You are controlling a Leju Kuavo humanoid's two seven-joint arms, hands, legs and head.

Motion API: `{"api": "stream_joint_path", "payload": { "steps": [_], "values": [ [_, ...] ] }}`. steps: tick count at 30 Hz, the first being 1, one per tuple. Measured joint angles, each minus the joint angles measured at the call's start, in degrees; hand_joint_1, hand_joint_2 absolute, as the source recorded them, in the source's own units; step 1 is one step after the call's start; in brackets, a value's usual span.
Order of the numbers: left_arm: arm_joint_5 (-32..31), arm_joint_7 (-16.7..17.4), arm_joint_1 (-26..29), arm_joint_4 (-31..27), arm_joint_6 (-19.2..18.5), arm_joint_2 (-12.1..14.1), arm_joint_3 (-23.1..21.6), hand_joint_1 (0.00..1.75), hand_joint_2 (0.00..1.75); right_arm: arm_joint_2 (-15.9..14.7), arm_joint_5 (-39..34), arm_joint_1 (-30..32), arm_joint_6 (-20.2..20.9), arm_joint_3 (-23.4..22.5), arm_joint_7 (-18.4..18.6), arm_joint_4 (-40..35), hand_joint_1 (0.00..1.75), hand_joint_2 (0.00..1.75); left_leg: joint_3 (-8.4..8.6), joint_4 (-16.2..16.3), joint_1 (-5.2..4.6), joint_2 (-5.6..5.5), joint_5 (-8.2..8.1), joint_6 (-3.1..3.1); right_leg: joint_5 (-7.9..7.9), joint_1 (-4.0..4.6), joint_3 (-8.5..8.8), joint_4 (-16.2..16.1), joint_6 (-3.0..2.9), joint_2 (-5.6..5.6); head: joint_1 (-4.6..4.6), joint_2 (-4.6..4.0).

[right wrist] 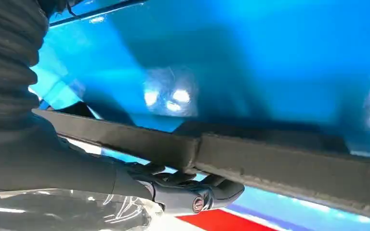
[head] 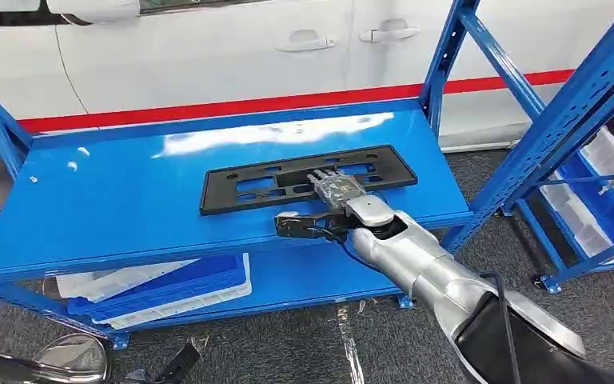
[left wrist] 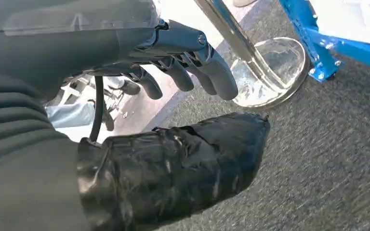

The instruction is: Take the parts from the cabinet and place them on the table.

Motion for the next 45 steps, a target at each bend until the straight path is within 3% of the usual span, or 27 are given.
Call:
{"api": "stream_joint_path", "payload": {
  "steps": [10,21,30,35,44,45],
  "values": [
    [-2.17,1.18,0.07,0.53,0.22,-0.79,1.53,0.00,0.00,0.90,-1.42,-1.96,-8.35,-0.92,0.13,0.09,0.00,1.75,0.15,0.06,-0.17,-0.07,0.08,-0.03,0.12,-0.18,0.20,-0.05,0.13,-0.14,0.00,0.00],
    [-3.63,3.36,-0.41,0.02,-2.54,-0.53,2.69,0.00,0.00,1.36,-1.44,-2.36,-8.87,-3.67,-0.68,-0.18,0.00,1.75,0.10,0.06,-0.17,-0.11,-0.02,-0.07,-0.02,-0.17,0.14,-0.05,0.12,-0.11,0.02,0.00],
    [-4.83,3.96,-0.21,-2.05,-3.87,-0.09,3.65,0.00,0.00,1.38,0.63,-2.33,-5.73,-4.28,-1.62,-0.13,0.00,1.75,0.09,0.06,-0.17,-0.12,-0.03,-0.06,-0.02,-0.18,0.15,-0.07,0.13,-0.13,0.02,0.00],
    [-4.24,4.02,-0.35,-3.26,-6.73,0.02,4.37,0.00,0.00,1.57,3.85,-1.95,1.30,-3.28,-4.59,0.15,0.00,1.75,0.10,0.06,-0.16,-0.12,-0.03,-0.06,-0.02,-0.16,0.15,-0.07,0.13,-0.12,0.02,0.00],
    [-3.87,2.51,-0.54,-3.65,-7.19,0.02,5.92,0.00,0.00,1.92,4.22,-1.62,1.86,-1.90,-4.81,0.81,0.00,1.75,0.08,0.06,-0.17,-0.12,-0.03,-0.06,-0.02,-0.17,0.15,-0.08,0.12,-0.12,0.02,0.00],
    [-4.02,2.45,-0.58,-3.67,-7.19,0.02,6.17,0.00,0.00,2.01,4.20,-1.57,1.56,-1.77,-4.44,0.92,0.72,1.75,0.08,0.06,-0.17,-0.12,-0.03,-0.06,-0.02,-0.17,0.15,-0.08,0.12,-0.12,0.02,0.00]
  ]
}}
